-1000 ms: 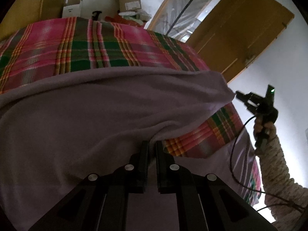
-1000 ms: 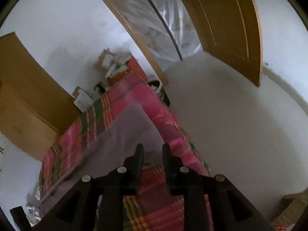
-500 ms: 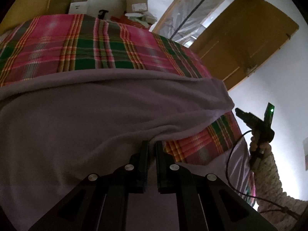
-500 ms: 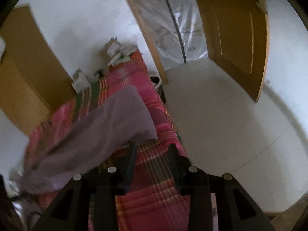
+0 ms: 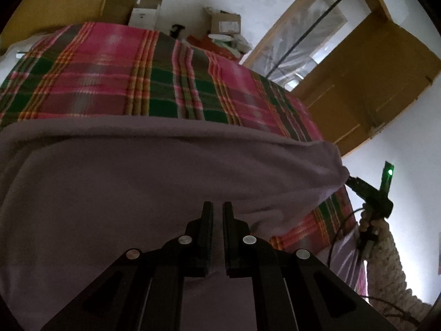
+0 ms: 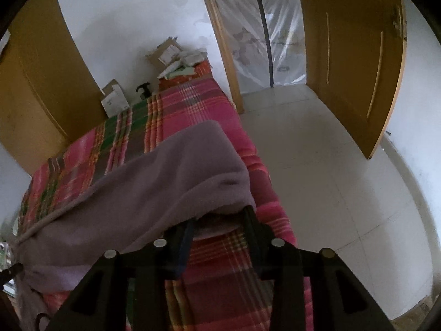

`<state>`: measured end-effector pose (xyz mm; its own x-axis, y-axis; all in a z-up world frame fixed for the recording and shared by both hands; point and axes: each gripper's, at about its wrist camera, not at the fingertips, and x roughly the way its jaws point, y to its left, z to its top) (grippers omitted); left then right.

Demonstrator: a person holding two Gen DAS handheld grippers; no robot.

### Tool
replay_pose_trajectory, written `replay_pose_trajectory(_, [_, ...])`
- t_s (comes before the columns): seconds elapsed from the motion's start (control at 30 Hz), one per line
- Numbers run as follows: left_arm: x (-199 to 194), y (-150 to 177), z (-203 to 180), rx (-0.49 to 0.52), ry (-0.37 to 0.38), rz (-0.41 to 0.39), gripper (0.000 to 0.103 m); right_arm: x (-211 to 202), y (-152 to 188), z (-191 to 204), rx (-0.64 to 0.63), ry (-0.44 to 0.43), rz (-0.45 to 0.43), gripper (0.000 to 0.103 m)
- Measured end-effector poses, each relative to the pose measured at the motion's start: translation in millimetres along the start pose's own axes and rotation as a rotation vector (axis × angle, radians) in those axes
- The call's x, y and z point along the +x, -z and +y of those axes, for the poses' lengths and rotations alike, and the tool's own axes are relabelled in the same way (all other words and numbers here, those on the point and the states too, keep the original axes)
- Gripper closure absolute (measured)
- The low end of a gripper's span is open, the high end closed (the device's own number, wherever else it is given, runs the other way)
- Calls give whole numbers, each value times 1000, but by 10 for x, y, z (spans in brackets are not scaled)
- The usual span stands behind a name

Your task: Fold clothes

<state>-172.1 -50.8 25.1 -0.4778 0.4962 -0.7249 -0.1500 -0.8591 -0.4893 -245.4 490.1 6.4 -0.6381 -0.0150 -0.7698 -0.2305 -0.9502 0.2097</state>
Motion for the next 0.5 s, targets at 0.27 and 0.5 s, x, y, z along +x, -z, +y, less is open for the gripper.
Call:
replay_pose_trajectory(0.27, [172,16,-259,87,23,48,96,-335,-79,-5,-81,147,-113,103])
replay_pose_trajectory(0.5, [358,39,-325,97,34,102,96,-645,-260,66,-217,296,-222,103])
